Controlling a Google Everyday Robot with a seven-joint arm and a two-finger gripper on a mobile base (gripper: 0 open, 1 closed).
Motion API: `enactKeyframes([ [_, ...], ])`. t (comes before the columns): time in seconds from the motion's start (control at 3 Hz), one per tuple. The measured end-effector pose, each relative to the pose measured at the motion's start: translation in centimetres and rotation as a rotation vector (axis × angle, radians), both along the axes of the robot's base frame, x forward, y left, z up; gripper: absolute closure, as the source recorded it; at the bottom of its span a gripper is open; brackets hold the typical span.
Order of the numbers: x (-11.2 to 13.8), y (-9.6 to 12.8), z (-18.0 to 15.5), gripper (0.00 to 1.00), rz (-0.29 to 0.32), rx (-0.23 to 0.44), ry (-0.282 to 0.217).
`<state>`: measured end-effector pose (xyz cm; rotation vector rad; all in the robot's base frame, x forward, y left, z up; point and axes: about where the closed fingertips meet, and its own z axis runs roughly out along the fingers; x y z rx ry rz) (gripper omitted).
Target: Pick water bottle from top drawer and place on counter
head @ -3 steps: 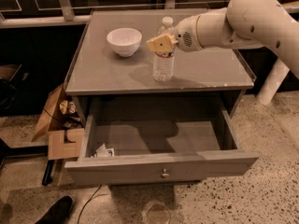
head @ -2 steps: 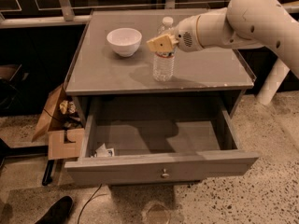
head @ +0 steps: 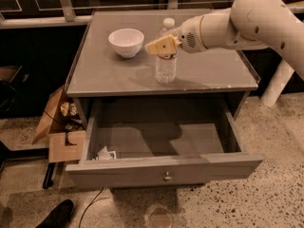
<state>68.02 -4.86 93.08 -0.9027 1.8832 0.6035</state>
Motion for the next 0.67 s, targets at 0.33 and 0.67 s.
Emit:
enactKeyframes([
  [0.33,0.0,0.0,0.0,0.05,0.0,0.0,0.0],
  [0.67,0.0,0.01,0.0,0.0,0.0,0.0,0.0],
])
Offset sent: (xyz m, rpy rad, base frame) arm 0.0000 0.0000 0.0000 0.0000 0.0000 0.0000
